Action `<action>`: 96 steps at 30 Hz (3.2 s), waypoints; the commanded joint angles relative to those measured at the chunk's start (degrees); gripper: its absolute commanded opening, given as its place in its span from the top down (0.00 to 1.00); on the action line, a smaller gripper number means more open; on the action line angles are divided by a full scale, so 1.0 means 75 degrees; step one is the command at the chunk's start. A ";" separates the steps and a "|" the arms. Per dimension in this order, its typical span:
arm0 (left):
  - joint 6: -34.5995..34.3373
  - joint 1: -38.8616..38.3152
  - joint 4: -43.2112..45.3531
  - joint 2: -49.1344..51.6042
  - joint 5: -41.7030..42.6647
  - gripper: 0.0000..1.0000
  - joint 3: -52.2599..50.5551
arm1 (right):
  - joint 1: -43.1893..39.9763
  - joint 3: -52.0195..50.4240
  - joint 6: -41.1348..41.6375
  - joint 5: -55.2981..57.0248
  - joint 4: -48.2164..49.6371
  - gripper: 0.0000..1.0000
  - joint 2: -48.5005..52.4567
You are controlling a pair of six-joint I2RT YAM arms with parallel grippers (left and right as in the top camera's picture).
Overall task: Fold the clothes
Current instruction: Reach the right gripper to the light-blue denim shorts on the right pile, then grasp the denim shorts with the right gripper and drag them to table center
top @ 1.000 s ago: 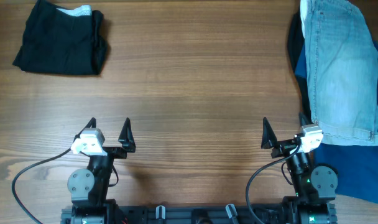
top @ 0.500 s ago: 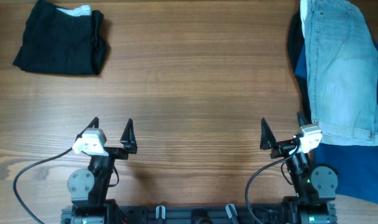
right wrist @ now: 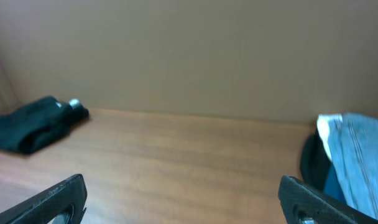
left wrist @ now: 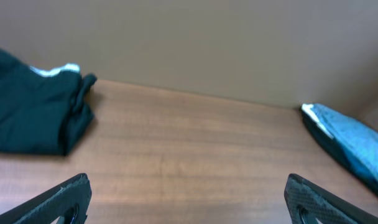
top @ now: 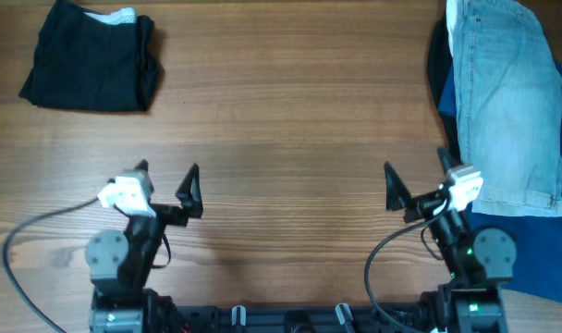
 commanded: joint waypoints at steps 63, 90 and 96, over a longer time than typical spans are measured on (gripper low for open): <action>0.0472 -0.0443 -0.5968 1.1089 0.1349 0.00 0.9707 | -0.2559 0.9891 -0.0224 0.2130 -0.4293 0.43 1.3522; 0.0291 0.0274 -0.5855 1.0555 0.1346 0.00 1.0229 | -0.1915 0.9900 -0.0417 -0.0752 -0.5499 0.96 1.1237; 0.0213 0.1367 -0.5960 1.0040 0.1349 0.00 1.0520 | 0.0472 0.9900 0.0073 -0.0810 -0.5613 0.96 1.0789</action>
